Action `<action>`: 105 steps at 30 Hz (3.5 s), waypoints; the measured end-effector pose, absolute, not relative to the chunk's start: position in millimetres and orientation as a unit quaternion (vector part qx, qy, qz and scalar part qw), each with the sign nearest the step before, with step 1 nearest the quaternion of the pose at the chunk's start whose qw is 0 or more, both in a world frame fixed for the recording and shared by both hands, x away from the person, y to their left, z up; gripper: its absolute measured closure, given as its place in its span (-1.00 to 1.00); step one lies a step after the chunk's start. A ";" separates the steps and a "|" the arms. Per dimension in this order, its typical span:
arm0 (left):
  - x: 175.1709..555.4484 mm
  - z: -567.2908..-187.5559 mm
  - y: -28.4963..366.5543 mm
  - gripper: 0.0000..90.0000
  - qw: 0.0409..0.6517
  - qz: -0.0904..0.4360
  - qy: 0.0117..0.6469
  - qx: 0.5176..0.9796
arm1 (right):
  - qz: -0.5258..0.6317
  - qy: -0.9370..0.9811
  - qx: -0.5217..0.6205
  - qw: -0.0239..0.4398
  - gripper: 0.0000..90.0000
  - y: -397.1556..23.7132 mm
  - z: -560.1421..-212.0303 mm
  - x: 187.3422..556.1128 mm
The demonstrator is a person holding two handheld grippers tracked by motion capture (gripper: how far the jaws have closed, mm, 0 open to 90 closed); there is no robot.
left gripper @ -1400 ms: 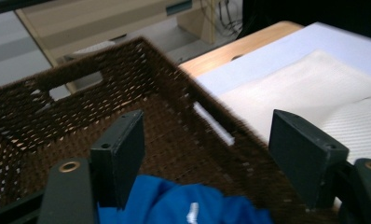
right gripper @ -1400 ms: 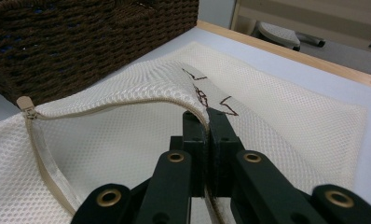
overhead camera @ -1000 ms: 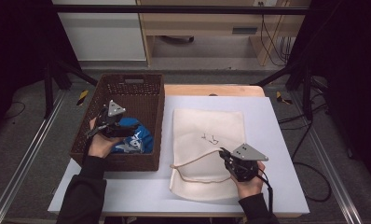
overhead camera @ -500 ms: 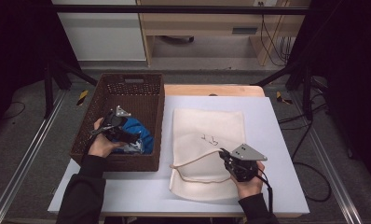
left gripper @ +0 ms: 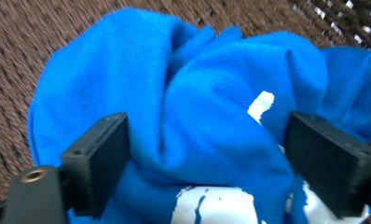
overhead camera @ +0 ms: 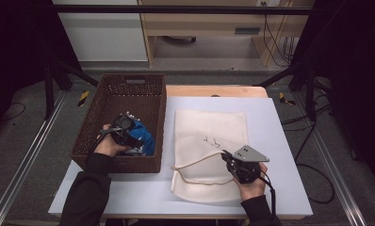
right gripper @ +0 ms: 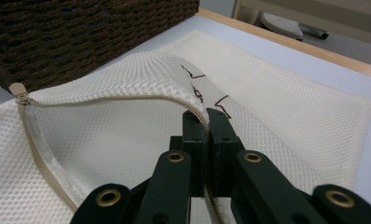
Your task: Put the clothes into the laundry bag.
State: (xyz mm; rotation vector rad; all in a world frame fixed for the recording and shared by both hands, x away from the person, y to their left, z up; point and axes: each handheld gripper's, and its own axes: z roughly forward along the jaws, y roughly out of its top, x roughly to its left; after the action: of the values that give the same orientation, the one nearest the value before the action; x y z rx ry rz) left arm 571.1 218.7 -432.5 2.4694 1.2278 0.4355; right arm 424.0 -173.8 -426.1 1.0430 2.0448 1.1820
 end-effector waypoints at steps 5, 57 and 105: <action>572.6 -434.6 217.7 -0.32 0.172 0.129 0.427 0.878 | 0.440 0.761 0.389 0.275 0.94 -174.5 -425.9 424.2; 527.8 -354.2 250.9 0.56 0.435 0.340 0.446 0.705 | 0.444 0.759 0.397 0.265 0.94 -178.2 -425.9 425.2; 407.9 -204.4 241.1 0.56 0.586 0.392 0.337 0.624 | 0.446 0.756 0.396 0.270 0.94 -178.2 -424.9 424.9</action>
State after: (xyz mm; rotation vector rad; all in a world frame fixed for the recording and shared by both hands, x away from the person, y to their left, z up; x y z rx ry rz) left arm 407.9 241.1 -204.4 1.4552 0.7846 0.9134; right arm 424.9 -178.2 -424.9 1.0666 2.0370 1.2011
